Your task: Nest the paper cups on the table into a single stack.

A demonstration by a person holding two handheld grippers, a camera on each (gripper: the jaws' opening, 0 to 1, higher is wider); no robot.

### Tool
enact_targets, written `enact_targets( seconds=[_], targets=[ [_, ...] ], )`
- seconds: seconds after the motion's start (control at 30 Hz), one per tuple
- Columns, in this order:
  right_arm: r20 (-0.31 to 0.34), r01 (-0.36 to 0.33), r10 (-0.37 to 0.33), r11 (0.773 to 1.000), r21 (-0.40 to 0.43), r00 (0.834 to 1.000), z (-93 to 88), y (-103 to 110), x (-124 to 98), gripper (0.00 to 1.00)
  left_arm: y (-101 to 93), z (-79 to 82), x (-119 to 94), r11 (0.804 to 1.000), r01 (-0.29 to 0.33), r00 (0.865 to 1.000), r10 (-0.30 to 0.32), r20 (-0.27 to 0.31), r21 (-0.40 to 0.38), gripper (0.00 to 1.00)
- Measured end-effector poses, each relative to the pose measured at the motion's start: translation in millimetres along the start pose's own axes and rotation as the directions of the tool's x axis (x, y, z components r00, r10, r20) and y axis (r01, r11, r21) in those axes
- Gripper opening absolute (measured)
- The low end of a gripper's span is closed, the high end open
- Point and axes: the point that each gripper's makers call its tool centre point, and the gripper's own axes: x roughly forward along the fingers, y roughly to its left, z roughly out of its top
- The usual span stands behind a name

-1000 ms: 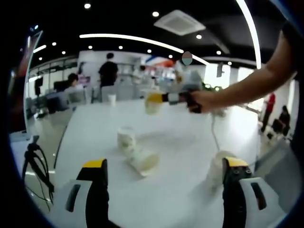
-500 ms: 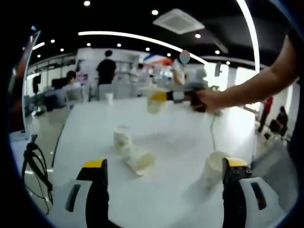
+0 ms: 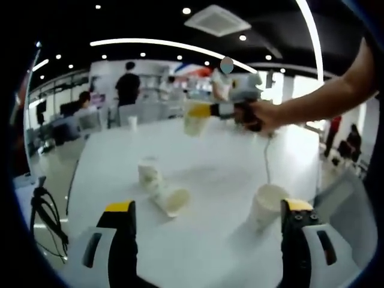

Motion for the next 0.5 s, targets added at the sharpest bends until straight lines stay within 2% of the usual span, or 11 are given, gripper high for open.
enact_targets(
  seconds=[0.27,0.5],
  targets=[
    [-0.002,0.005,-0.005,1.000,0.003,1.000,0.4,6,-13,0.42,-3.2,0.6,-2,1.000,0.002,1.000,-0.002,-0.006,0.012,0.99],
    [0.004,0.001,-0.001,1.000,0.003,1.000,2.1,16,-22,0.42,-3.9,-1.4,-7,0.999,-0.004,1.000,0.004,-0.002,-0.034,0.99]
  ],
)
